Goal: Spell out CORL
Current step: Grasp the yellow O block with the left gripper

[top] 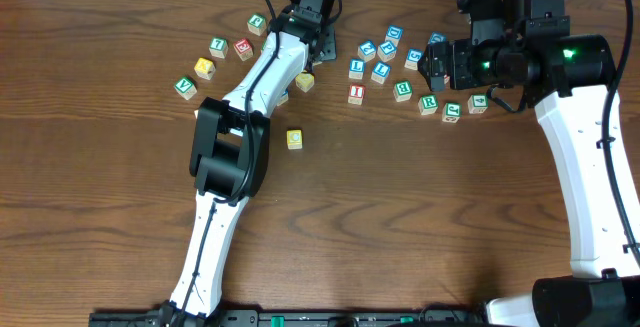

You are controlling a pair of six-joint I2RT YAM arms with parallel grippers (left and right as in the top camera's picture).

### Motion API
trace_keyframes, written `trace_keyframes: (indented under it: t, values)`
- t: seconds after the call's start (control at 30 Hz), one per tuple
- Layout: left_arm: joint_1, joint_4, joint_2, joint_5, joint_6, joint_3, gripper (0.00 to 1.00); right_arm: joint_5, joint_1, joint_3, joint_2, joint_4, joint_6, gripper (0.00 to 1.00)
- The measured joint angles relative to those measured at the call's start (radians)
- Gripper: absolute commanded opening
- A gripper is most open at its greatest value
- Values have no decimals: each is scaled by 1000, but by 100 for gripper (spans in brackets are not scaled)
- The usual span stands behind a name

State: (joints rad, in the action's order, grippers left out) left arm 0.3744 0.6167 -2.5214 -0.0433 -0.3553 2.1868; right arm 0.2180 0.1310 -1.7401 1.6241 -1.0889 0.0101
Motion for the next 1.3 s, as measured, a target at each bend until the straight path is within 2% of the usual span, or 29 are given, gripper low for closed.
trace_keyframes:
  t: [0.2, 0.23, 0.4, 0.83, 1.07, 1.3]
  values:
    - [1, 3, 0, -2, -11, 0, 54, 0, 0, 0, 0, 0, 0, 99]
    - [1, 3, 0, -2, -11, 0, 51, 0, 0, 0, 0, 0, 0, 99]
    - [1, 3, 0, -5, -14, 0, 47, 0, 0, 0, 0, 0, 0, 99]
    - [1, 4, 0, -9, -15, 0, 40, 0, 0, 0, 0, 0, 0, 99]
    - [1, 4, 0, -9, -14, 0, 31, 0, 0, 0, 0, 0, 0, 99]
    - [1, 14, 0, -9, -15, 2, 30, 0, 0, 0, 0, 0, 0, 99]
